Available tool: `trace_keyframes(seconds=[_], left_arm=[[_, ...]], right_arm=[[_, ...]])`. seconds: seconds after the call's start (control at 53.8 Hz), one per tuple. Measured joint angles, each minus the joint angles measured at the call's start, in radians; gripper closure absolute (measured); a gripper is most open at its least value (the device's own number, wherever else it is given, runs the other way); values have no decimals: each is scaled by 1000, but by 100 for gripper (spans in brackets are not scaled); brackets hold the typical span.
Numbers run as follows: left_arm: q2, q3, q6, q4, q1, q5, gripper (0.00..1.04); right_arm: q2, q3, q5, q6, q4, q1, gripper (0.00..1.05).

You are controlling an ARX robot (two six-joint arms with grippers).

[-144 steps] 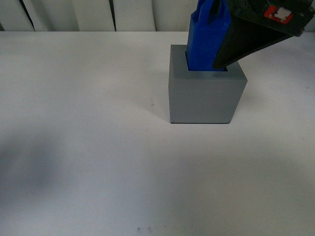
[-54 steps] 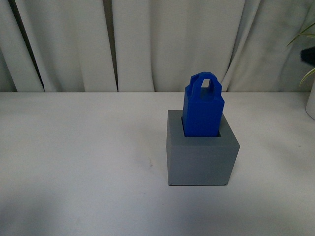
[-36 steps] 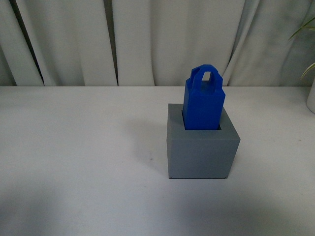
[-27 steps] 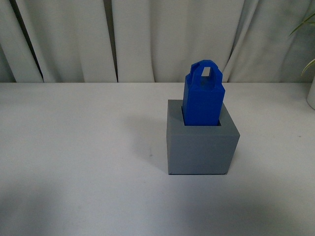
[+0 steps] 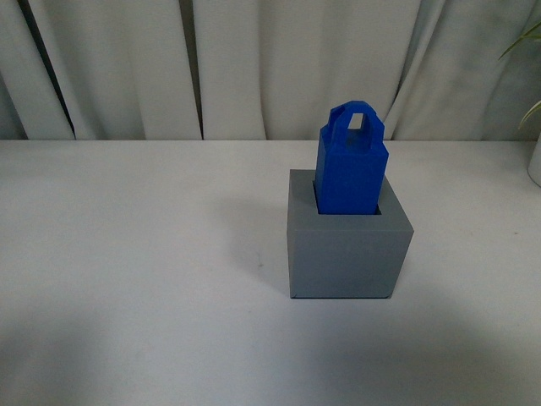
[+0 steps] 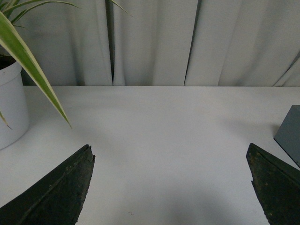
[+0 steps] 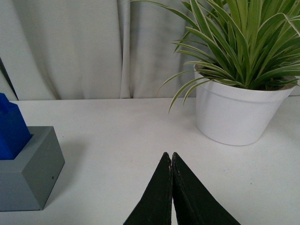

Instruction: Insert blue part into gray base

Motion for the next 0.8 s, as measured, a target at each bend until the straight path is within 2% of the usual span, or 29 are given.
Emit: trace_keyframes(seconds=[0.223,0.799], left_arm=[[0,0,0,0,0,0,6],[0,0,0,0,0,0,6]], right_arm=[[-96,-56,0,1,-32,0,102],[-332,-56,0,1,-259,0,102]])
